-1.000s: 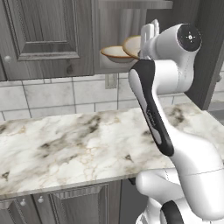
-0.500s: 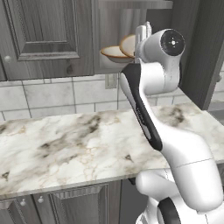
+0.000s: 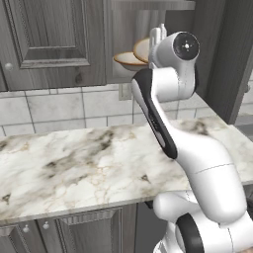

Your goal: Pick up the bowls on the counter and stack them on top of one another in the open cabinet. Place the smaller bowl on top of the larger bowl.

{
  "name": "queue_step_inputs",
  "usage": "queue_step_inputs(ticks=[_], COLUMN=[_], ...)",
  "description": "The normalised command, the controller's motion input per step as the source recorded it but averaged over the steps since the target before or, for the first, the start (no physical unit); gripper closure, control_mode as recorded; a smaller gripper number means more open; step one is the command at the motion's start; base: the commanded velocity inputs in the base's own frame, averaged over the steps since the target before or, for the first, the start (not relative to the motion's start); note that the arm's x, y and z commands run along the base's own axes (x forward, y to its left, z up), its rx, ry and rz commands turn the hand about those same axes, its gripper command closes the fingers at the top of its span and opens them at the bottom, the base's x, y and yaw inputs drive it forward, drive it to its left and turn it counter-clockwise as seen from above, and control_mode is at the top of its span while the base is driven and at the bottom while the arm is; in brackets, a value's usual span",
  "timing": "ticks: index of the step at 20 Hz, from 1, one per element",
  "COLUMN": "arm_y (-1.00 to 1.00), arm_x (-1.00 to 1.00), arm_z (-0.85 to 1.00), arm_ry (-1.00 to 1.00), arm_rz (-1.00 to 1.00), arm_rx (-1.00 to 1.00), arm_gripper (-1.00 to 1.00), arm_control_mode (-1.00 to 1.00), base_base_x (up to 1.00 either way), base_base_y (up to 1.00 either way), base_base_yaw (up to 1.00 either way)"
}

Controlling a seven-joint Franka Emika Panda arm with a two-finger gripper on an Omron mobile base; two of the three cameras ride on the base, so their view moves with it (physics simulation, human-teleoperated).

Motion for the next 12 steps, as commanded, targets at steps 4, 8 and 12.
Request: queue_step_inputs(ticks=[4, 8, 12], arm_y=[0.00, 0.00, 0.00], arm_x=[0.30, 0.32, 0.28], arm_z=[-0.02, -0.05, -0.11], arm_ry=[0.00, 0.00, 0.00], arm_rz=[-0.01, -0.01, -0.02], arm_rx=[0.00, 0.00, 0.00], arm_gripper=[1.00, 1.00, 1.00], arm_control_mode=[-1.00, -1.00, -1.00], base_base_x=[0.00, 0.00, 0.00], base_base_y=[0.00, 0.00, 0.00], base_base_yaw=[0.00, 0.00, 0.00])
